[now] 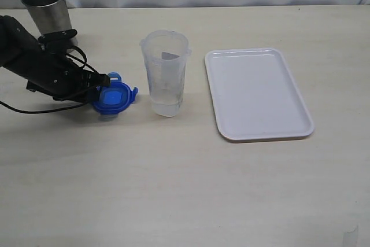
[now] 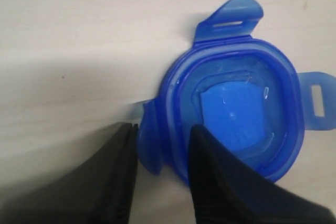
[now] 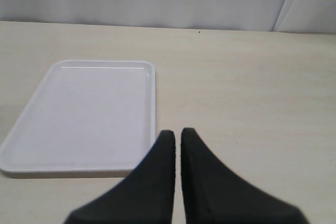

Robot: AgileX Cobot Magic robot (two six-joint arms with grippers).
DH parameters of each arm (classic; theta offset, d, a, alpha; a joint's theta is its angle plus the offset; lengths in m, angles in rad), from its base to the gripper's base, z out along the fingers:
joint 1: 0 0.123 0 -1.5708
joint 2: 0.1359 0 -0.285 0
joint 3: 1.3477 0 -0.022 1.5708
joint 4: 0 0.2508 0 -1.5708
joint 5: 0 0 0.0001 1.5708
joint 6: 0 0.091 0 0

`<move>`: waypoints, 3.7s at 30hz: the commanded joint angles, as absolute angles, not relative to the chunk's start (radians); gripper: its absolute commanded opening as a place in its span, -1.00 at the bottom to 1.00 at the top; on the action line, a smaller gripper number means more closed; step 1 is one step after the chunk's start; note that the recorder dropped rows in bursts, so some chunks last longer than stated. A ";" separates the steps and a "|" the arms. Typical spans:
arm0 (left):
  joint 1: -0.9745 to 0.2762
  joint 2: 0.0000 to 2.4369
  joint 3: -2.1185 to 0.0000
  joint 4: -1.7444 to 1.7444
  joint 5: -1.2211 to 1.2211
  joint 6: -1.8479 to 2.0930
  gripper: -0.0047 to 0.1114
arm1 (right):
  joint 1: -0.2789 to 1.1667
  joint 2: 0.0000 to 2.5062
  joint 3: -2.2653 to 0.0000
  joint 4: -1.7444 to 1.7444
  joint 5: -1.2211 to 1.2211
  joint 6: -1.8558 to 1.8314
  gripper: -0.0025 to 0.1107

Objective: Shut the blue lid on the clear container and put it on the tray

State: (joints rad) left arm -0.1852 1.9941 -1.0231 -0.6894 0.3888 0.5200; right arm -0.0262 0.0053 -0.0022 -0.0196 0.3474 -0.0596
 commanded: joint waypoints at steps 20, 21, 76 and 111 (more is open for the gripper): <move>-0.185 1.995 -1.054 -0.625 0.436 0.525 -0.20 | -0.032 0.000 0.000 -0.015 0.342 -0.060 -0.88; -0.185 1.995 -1.054 -0.625 0.436 0.525 -0.20 | -0.032 0.000 0.000 -0.015 0.342 -0.060 -0.88; -0.330 1.587 -1.054 -0.310 0.293 0.379 -0.92 | -0.032 0.000 0.000 -0.015 0.342 -0.060 -0.88; -0.534 1.580 -1.090 1.272 -0.025 -0.225 -0.92 | -0.032 0.000 0.000 -0.015 0.342 -0.060 -0.88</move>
